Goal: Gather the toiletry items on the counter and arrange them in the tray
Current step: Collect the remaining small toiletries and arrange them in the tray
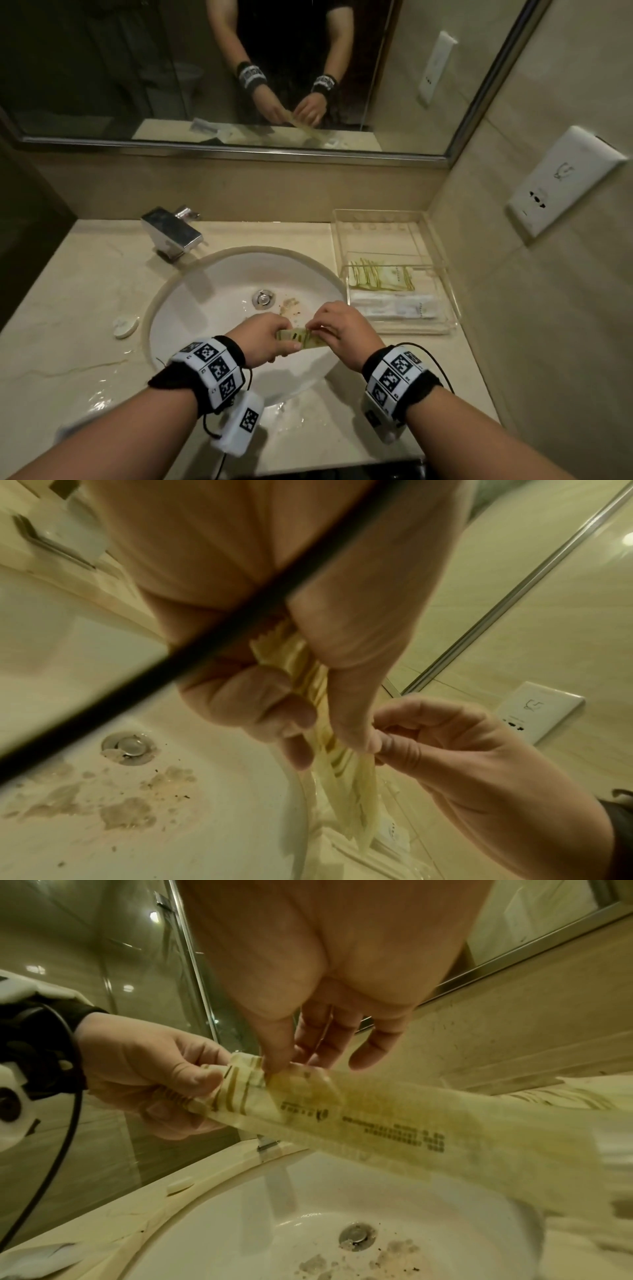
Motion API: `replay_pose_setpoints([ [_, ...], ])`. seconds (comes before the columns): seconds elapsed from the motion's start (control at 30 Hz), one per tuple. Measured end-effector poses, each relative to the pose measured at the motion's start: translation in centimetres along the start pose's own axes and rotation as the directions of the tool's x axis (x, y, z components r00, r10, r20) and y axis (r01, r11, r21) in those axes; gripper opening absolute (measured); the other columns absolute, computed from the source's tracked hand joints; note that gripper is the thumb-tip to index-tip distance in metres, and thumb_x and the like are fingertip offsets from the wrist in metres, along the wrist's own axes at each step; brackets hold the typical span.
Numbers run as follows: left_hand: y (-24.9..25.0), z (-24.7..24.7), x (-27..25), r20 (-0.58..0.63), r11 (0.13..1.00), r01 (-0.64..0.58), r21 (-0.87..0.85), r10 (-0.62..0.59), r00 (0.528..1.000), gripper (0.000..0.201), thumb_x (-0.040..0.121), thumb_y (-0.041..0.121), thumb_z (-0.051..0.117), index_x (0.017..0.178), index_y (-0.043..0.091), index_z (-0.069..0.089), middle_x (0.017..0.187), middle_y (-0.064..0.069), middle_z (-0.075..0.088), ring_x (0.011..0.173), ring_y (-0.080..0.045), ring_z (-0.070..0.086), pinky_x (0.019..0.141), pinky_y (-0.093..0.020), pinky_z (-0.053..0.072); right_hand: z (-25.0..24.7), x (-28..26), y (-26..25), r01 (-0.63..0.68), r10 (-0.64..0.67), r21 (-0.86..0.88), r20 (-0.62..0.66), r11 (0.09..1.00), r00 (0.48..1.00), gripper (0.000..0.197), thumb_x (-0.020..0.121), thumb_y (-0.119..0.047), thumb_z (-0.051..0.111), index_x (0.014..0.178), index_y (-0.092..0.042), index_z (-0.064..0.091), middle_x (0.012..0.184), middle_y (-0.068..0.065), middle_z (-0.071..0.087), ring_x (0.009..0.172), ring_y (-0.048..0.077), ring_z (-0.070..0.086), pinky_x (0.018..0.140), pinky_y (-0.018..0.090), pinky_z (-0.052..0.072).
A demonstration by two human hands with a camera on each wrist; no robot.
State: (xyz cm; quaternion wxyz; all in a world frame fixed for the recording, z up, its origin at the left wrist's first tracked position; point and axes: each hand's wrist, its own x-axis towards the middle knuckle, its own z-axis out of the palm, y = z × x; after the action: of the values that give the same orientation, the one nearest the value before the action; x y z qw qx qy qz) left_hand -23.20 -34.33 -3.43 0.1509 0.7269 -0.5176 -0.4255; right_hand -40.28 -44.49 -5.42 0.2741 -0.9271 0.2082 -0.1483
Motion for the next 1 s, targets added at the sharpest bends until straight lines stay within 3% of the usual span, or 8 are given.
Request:
replay_pose_setpoints([
  [0.2,2.3,1.1,2.2,-0.031,1.000,0.006,-0.017,-0.006,0.999,0.024,0.086,0.040,0.067,0.078,0.018,0.060,0.056,0.009,0.056,0.044,-0.001,0.050,0.049,-0.019,0.039,-0.9,0.3,1.7,0.047,-0.048,0.039,0.005,0.998,0.999,0.013,0.085,-0.013,0.066,0.093,-0.015,0.075,0.085,0.004,0.068,0.081,0.023,0.059,0.074,0.032,0.045],
  [0.33,3.3,2.0,4.0,-0.030,0.997,-0.023,-0.078,0.021,0.999,0.022,0.089,0.035,0.063,0.092,0.014,0.066,0.070,0.005,0.065,0.053,-0.009,0.053,0.057,-0.023,0.044,-1.8,0.3,3.1,-0.012,0.011,0.019,0.013,1.000,1.000,0.015,0.087,-0.018,0.065,0.099,-0.018,0.074,0.090,0.003,0.067,0.088,0.022,0.058,0.081,0.038,0.045],
  [0.47,4.5,2.9,5.9,-0.072,0.990,-0.039,-0.133,0.030,0.997,0.022,0.088,0.036,0.065,0.082,0.015,0.065,0.063,0.006,0.063,0.049,-0.007,0.051,0.053,-0.023,0.043,-3.4,-0.7,4.8,-0.073,0.074,-0.133,-0.001,0.988,0.997,0.023,0.086,-0.021,0.065,0.108,-0.016,0.068,0.107,0.002,0.063,0.106,0.022,0.054,0.094,0.040,0.043],
  [0.6,5.6,3.5,8.2,-0.105,0.937,-0.036,-0.349,-0.001,0.995,0.018,0.086,0.032,0.068,0.078,0.017,0.066,0.063,0.003,0.066,0.048,-0.011,0.050,0.049,-0.024,0.040,-5.5,-2.4,6.3,-0.182,0.184,-0.239,-0.014,0.954,0.983,0.036,0.087,-0.033,0.063,0.122,-0.023,0.058,0.128,-0.005,0.055,0.123,0.014,0.043,0.106,0.032,0.029],
  [0.73,7.2,4.1,10.1,-0.029,0.817,0.005,-0.576,-0.027,0.999,0.013,0.087,0.021,0.068,0.081,0.009,0.066,0.064,-0.005,0.063,0.045,-0.011,0.045,0.042,-0.022,0.036,-6.9,-3.3,7.9,-0.214,0.226,-0.312,0.001,0.926,0.974,0.032,0.086,-0.034,0.064,0.116,-0.024,0.059,0.139,-0.006,0.051,0.131,0.016,0.040,0.112,0.032,0.019],
  [0.83,8.3,4.5,11.5,0.047,0.770,0.064,-0.635,-0.044,0.998,0.014,0.086,0.017,0.069,0.089,0.003,0.065,0.064,-0.007,0.060,0.042,-0.011,0.043,0.038,-0.019,0.032,-7.8,-3.2,9.5,-0.217,0.246,-0.360,0.037,0.907,0.968,0.022,0.087,-0.032,0.063,0.108,-0.025,0.059,0.129,-0.009,0.058,0.123,0.015,0.046,0.109,0.032,0.023],
  [1.0,9.6,4.8,13.0,0.084,0.768,0.118,-0.629,-0.084,0.993,0.031,0.085,0.020,0.071,0.104,-0.004,0.064,0.067,-0.006,0.065,0.042,-0.009,0.047,0.039,-0.019,0.036,-9.1,-2.5,11.6,-0.173,0.242,-0.416,0.118,0.893,0.963,0.015,0.088,-0.034,0.062,0.098,-0.026,0.053,0.103,-0.011,0.062,0.100,0.014,0.053,0.099,0.032,0.034],
])
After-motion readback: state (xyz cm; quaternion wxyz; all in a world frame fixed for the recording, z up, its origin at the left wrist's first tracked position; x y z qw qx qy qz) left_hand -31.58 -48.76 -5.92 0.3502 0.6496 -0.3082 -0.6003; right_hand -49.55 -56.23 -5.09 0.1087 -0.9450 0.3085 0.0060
